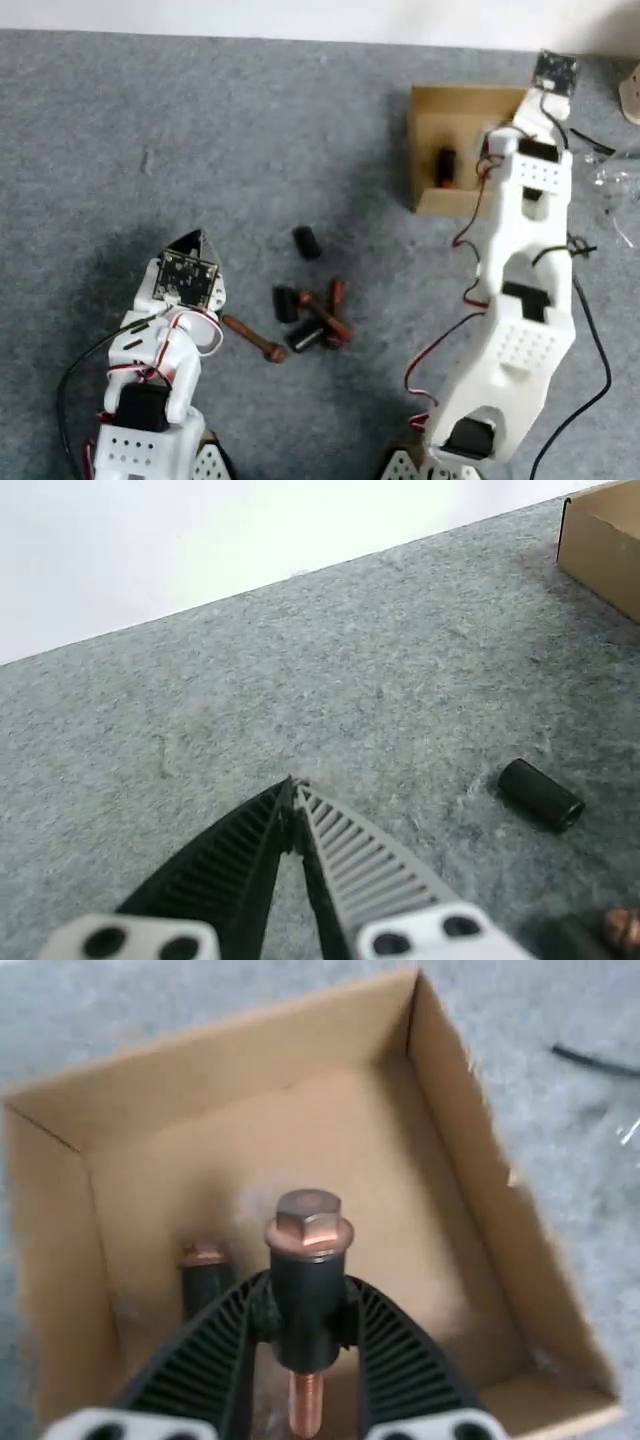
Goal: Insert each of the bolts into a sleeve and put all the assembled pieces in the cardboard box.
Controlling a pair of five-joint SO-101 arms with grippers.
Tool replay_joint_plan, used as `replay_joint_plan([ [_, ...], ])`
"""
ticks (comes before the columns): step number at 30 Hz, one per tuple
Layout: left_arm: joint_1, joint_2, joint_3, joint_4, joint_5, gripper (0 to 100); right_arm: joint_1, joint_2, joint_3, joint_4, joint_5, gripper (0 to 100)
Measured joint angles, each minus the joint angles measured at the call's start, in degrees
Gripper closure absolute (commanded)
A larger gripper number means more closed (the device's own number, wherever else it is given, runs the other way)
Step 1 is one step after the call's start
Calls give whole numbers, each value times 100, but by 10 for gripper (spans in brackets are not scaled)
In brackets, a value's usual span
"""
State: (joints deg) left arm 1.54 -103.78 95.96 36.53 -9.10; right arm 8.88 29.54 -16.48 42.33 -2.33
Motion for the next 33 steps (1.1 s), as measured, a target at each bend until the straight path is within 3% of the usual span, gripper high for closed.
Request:
replay_joint_plan([
  [15,0,0,0,0,0,993,-18,1143,-343,-9,-448,993],
  [23,0,0,0,0,0,993,-79,1143,-352,26,-334,792],
  [33,0,0,0,0,0,993,-237,1143,-457,501,132,782],
])
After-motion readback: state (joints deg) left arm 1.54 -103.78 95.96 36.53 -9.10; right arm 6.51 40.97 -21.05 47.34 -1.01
